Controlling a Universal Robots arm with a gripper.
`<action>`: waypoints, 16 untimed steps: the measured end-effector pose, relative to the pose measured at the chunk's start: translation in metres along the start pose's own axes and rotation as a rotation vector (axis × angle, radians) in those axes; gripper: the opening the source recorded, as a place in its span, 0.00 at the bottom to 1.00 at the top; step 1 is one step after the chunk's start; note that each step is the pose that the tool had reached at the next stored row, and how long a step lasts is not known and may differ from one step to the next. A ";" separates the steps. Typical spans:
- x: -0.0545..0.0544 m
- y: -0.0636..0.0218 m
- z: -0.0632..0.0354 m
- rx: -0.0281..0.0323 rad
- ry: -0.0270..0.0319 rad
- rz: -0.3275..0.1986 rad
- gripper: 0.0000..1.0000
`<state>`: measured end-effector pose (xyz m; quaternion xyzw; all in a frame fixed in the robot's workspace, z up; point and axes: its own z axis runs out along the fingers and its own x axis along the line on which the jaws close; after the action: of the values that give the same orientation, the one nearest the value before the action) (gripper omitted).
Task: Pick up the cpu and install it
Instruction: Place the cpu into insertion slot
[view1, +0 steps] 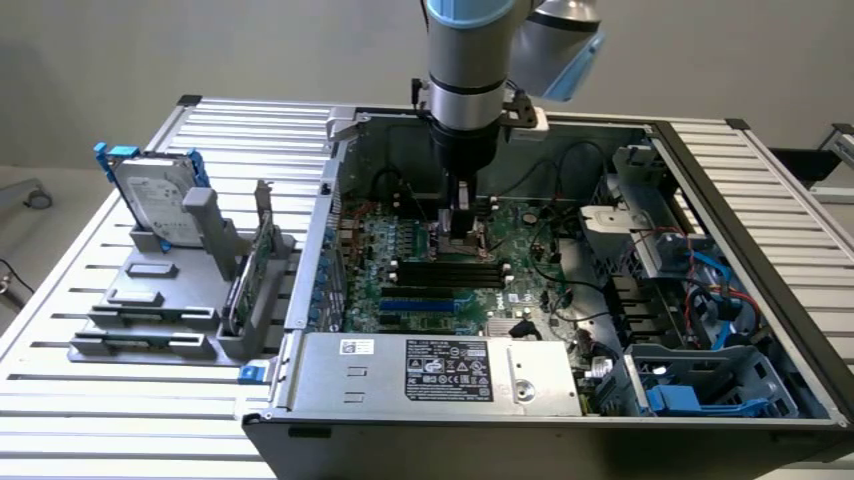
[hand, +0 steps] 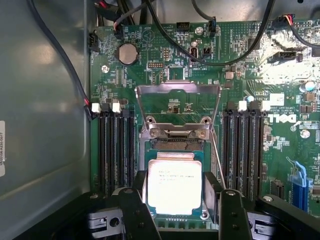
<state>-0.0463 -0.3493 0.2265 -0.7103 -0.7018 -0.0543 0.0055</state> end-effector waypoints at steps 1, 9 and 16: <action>0.000 -0.0007 0.0018 -0.0023 0.0000 0.000 0.55; -0.002 -0.0038 0.0117 -0.0281 0.0003 -0.002 0.55; -0.002 -0.0044 0.0150 -0.0287 -0.0007 -0.002 0.55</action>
<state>-0.0497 -0.3501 0.2111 -0.7095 -0.7018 -0.0641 -0.0049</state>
